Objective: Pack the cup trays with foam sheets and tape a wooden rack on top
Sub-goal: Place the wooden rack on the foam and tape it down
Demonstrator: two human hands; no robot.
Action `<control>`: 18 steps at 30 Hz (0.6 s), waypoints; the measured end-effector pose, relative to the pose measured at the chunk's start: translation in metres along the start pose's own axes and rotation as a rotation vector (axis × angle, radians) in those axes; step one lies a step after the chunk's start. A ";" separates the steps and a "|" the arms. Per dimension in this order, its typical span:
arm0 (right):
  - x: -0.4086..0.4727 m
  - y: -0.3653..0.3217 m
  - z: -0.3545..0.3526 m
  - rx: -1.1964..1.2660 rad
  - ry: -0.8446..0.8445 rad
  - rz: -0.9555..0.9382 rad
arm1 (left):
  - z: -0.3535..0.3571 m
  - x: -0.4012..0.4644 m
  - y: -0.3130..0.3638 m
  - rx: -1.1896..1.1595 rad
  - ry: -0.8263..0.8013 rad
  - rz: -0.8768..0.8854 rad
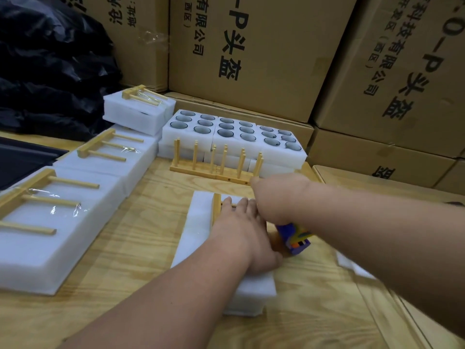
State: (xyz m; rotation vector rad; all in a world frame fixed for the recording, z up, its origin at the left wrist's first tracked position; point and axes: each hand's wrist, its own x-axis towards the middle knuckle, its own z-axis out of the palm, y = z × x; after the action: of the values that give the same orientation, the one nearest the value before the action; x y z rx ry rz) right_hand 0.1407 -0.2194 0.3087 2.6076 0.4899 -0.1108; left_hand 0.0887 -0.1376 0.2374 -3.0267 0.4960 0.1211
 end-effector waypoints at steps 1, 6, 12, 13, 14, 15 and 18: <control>0.000 0.009 -0.003 0.016 0.019 0.011 | 0.001 0.000 0.000 -0.006 0.005 -0.011; 0.001 0.053 -0.007 0.174 0.108 0.169 | 0.004 -0.003 -0.001 -0.060 0.023 -0.021; -0.004 0.043 0.035 0.393 0.438 0.295 | 0.007 0.001 -0.002 -0.076 0.018 -0.007; -0.006 0.037 0.045 0.420 0.463 0.301 | 0.008 0.001 -0.002 -0.073 0.018 -0.005; -0.007 0.030 0.055 0.441 0.479 0.313 | 0.008 0.001 -0.003 -0.073 0.023 -0.004; -0.008 0.025 0.064 0.462 0.484 0.332 | 0.009 0.002 -0.003 -0.074 0.029 -0.003; -0.008 0.019 0.086 0.504 0.442 0.397 | 0.009 0.002 -0.003 -0.076 0.027 0.002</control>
State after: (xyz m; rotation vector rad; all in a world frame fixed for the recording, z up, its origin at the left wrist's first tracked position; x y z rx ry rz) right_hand 0.1412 -0.2781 0.2430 3.1782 0.0748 0.5510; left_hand 0.0907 -0.1349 0.2287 -3.1059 0.5075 0.1018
